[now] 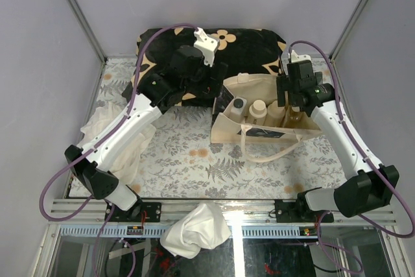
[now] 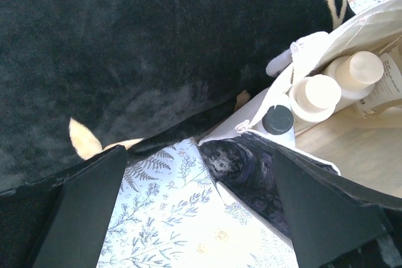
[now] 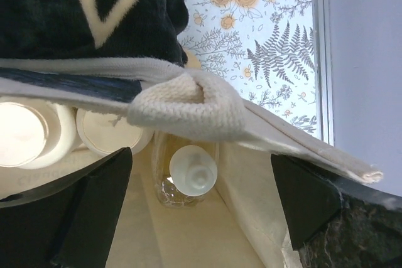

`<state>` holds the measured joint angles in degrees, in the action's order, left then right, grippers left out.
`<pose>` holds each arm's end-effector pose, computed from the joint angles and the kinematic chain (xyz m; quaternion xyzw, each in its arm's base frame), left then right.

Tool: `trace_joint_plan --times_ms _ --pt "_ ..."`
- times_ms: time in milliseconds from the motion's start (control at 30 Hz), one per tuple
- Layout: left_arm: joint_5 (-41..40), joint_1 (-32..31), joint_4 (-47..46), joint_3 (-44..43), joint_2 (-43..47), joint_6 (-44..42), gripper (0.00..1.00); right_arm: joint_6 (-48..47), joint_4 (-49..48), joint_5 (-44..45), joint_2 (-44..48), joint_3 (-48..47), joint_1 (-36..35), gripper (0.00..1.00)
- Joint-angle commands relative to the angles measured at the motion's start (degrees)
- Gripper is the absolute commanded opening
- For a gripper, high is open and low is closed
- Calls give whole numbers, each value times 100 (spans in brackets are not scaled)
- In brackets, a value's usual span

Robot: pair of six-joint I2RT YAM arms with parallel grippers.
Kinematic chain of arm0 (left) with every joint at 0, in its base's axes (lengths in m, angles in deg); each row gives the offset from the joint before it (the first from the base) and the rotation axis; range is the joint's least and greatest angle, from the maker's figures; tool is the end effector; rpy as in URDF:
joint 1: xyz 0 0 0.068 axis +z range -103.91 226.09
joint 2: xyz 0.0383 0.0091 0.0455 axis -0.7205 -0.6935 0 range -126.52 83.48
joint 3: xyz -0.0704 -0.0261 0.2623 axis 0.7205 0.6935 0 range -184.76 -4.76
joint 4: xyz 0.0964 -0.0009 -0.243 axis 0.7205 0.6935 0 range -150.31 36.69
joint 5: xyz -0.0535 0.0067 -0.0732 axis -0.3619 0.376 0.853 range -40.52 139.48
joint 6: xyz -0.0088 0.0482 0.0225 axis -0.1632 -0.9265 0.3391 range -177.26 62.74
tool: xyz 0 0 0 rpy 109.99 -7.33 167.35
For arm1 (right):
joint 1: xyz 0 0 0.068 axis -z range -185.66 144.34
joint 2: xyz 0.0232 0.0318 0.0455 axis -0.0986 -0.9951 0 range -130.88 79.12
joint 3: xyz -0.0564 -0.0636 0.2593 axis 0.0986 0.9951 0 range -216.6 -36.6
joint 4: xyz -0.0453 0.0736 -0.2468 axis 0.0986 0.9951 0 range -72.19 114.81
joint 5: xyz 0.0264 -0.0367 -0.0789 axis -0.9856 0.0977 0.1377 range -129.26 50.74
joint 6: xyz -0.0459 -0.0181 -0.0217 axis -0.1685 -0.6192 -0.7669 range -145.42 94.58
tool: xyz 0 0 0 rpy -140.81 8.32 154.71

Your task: Place the personal care products into the canvas bag

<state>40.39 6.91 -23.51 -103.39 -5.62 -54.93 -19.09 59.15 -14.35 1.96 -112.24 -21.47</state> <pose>0.2706 -0.2132 0.4273 0.2299 0.8206 -0.1207 0.5092 0.2790 0.0633 0.3521 0.0120 0.8991 -0.1190 0.4211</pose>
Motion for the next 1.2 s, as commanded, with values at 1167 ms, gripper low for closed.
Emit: trace_joint_plan --times_ms 1167 --pt "932 2670 -13 28 613 805 100 -90 1260 -308 -2634 -5453 1419 99"
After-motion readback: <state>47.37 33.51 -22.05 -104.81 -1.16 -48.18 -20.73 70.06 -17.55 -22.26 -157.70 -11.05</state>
